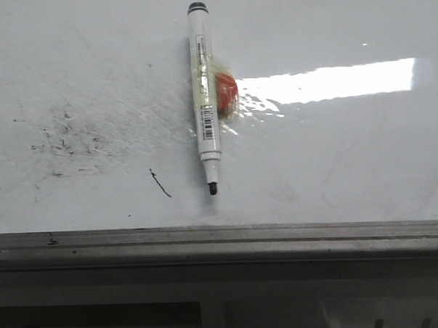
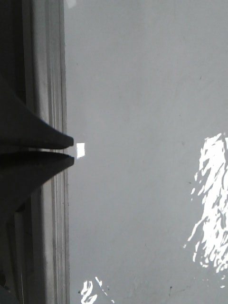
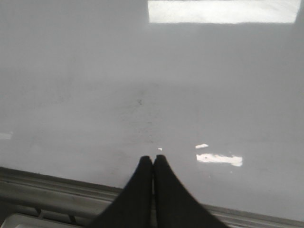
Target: Write number 8 on whiteboard
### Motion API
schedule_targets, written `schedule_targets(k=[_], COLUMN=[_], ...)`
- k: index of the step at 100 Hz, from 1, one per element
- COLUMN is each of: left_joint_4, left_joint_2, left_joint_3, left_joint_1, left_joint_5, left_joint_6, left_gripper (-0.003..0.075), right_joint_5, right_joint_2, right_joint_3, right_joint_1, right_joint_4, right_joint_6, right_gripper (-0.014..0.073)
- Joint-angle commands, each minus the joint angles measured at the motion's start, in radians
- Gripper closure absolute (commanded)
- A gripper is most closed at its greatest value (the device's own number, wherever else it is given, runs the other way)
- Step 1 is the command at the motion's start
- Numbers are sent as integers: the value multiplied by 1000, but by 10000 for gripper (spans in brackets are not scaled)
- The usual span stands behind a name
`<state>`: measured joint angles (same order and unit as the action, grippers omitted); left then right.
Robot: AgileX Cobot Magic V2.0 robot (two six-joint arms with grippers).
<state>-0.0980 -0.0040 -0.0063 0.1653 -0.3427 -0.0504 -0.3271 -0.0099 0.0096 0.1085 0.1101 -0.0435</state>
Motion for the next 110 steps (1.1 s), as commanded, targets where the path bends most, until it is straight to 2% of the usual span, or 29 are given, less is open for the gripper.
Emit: schedule_targets(k=[1, 88, 103, 110], left_joint_4=[-15, -13, 2, -59], left_joint_2=[-29, -29, -29, -29], left_joint_3=[39, 39, 39, 39], left_joint_1=[-3, -3, -3, -3], left_joint_5=[29, 29, 52, 92], left_joint_6=[-6, -6, -6, -6], left_gripper=[741, 741, 741, 741], right_joint_5=[25, 25, 112, 206], right_joint_2=[-23, -23, -23, -23], right_joint_3=[13, 13, 13, 13], right_joint_1=[-1, -1, -1, -1], right_joint_4=[-6, -6, 5, -62], right_joint_6=[11, 11, 11, 11], right_gripper=[637, 637, 637, 637])
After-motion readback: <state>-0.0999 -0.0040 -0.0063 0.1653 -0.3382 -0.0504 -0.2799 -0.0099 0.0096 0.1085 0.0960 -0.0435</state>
